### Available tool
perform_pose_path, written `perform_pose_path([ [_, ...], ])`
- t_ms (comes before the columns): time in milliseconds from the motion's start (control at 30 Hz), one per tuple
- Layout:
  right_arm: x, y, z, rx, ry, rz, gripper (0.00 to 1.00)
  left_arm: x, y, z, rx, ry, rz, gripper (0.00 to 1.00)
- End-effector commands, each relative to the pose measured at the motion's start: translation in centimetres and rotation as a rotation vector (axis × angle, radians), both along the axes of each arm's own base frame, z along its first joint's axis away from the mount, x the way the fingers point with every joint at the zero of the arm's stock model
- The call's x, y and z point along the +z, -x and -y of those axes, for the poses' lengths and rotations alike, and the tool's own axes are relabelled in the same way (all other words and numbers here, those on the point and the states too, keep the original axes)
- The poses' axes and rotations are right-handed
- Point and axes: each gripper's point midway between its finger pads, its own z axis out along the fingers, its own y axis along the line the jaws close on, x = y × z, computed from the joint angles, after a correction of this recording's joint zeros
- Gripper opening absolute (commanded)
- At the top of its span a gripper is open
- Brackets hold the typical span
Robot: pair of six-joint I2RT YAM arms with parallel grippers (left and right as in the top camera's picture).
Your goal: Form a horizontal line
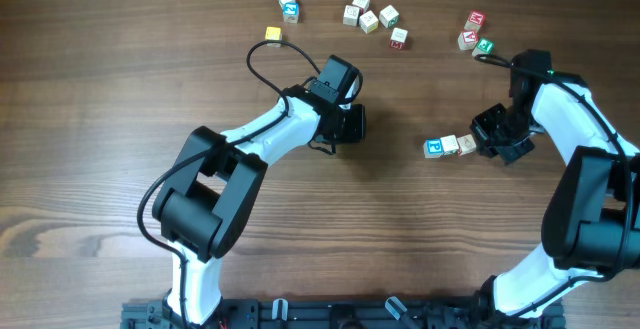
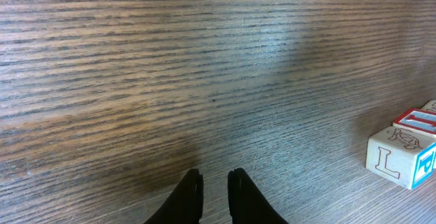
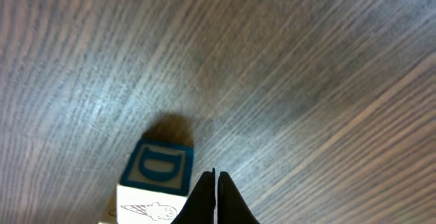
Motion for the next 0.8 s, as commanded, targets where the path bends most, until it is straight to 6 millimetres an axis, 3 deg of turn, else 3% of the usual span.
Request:
perform_pose_path([
  [0, -0.7, 0.8, -0.5, 0.025, -0.024, -0.04, 0.04, -0.1, 0.1, 0.0, -0.003, 0.006, -0.009, 0.18],
  [133, -0.8, 0.6, -0.1, 0.037, -0.001, -0.029, 0.04, -0.1, 0.1, 0.0, -0.004, 0.006, -0.008, 0.18],
  [233, -0.8, 1.0, 1.6, 0.019, 0.098, -0.054, 0.04, -0.1, 0.1, 0.0, -0.003, 0.006, -0.009, 0.18],
  [300, -0.9, 0.0, 2.3, -0.008, 0.139, -0.018, 0.05, -0.1, 0.0, 0.0, -0.003, 0.006, -0.008, 0.2],
  [433, -0.9, -1.3, 0.6, -0.014, 0.036, 0.04, 0.04, -0.1, 0.0, 0.0, -0.003, 0.006, -0.008, 0.2],
  [767, -0.9, -2.0, -0.2, -0.015, -0.014, 0.071, 0.04, -0.1, 0.0, 0.0, -0.003, 0.006, -0.008, 0.22],
])
